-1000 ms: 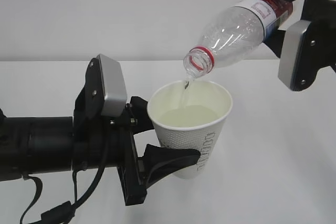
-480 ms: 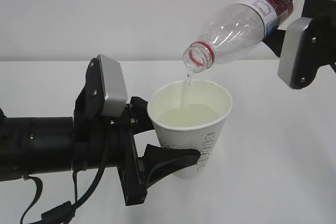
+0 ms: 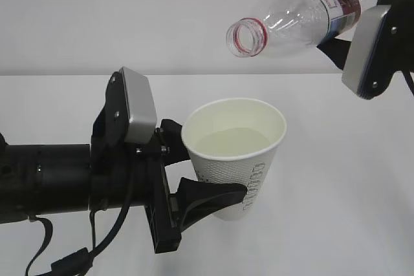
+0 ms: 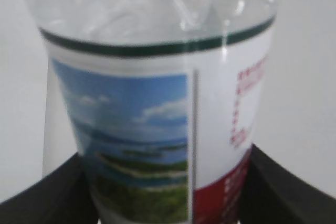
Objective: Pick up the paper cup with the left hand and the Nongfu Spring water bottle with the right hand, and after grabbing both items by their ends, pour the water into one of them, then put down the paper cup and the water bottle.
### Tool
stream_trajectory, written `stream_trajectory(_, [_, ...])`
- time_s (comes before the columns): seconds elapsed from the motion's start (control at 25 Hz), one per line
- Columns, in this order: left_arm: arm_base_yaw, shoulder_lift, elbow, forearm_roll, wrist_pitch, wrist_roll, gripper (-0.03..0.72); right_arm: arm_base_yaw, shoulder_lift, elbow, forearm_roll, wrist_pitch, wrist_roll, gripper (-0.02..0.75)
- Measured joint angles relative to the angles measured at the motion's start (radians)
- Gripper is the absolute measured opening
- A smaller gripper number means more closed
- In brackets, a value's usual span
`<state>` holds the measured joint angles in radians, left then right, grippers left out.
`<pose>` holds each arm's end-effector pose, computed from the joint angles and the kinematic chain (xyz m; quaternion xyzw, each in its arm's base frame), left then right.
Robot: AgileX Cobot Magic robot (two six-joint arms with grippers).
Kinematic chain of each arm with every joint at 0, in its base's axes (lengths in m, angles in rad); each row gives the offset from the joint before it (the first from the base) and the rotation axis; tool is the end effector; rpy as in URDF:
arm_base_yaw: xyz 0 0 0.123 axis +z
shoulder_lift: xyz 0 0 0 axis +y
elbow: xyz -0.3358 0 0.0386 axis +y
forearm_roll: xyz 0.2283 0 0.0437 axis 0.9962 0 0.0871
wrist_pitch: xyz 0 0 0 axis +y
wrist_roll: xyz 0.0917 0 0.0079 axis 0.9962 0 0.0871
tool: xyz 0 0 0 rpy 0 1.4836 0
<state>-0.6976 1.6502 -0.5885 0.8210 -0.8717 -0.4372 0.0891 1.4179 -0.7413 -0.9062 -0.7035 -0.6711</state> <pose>0.1873 -0.2242 0.2545 0.4803 0.6237 -0.3763 0.4885 0.2659 0.0707 0.3433 -0.6246 0.3949 -0.2506 0.6254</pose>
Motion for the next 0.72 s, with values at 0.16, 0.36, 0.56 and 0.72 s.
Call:
stream_trajectory(0.16, [0.000,0.000,0.000,0.000,0.000,0.000,0.508,0.000,0.000,0.000,0.002,0.000,0.076,0.503])
stream_trajectory(0.36, [0.000,0.000,0.000,0.000,-0.001,0.000,0.508,0.000,0.000,0.000,0.000,0.000,0.140,0.503])
stream_trajectory(0.56, [0.000,0.000,0.000,0.000,-0.001,0.000,0.507,0.000,0.000,0.000,0.000,0.000,0.228,0.503])
stream_trajectory(0.72, [0.000,0.000,0.000,0.000,-0.005,0.000,0.507,0.000,0.000,0.000,0.002,0.000,0.294,0.503])
